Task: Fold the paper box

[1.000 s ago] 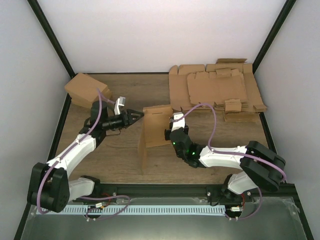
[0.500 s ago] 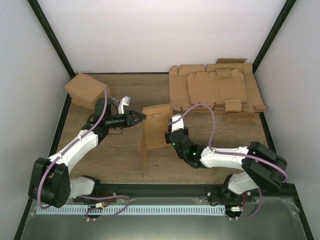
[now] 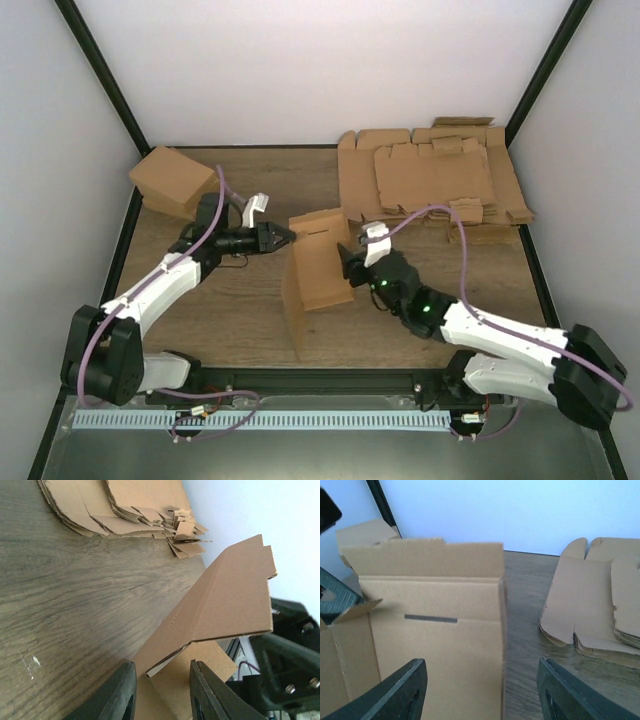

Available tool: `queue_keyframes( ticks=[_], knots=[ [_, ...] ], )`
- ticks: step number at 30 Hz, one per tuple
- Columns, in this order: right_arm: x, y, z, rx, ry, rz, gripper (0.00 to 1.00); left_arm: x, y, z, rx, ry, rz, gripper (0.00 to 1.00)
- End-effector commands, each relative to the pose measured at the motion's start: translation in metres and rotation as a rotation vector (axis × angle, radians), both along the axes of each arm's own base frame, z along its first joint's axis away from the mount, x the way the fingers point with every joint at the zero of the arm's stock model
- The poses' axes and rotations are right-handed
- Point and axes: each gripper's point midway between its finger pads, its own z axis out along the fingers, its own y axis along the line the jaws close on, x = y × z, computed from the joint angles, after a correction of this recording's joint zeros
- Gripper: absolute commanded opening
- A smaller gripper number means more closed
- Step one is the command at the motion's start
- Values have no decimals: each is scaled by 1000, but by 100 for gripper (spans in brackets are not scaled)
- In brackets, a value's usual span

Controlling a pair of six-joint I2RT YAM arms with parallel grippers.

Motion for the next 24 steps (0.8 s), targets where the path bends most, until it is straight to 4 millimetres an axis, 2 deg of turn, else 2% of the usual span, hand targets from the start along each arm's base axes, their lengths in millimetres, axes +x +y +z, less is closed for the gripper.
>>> queue_keyframes(
  ticks=[1,4,7,9,13,16,19,21,23,24],
  knots=[
    [2,-11,23,103,62,108,63,8,-8,9,14,-77,-47,32],
    [13,-33,40,190,105,125,63,15,-12,5,18,-90,-66,27],
    [24,-47,42,229,164,131,66,22,-16,0,12,-101,-84,12],
    [31,-47,30,193,228,141,67,28,-18,-2,7,-111,-87,4],
    [35,-38,-5,110,327,168,62,34,-22,4,-8,-140,-98,4],
    [34,-35,-22,110,368,176,61,34,-24,10,-11,-160,-106,4],
    [37,-34,-37,120,420,158,59,32,-25,7,-2,-150,-112,4],
    [47,-46,-51,106,477,46,57,33,-21,-1,28,-124,-88,4],
    [53,-64,-68,72,541,-92,64,39,-12,-13,105,-93,-29,9],
    [54,-72,-74,61,566,-149,65,39,-8,-17,136,-77,-11,13]
  ],
)
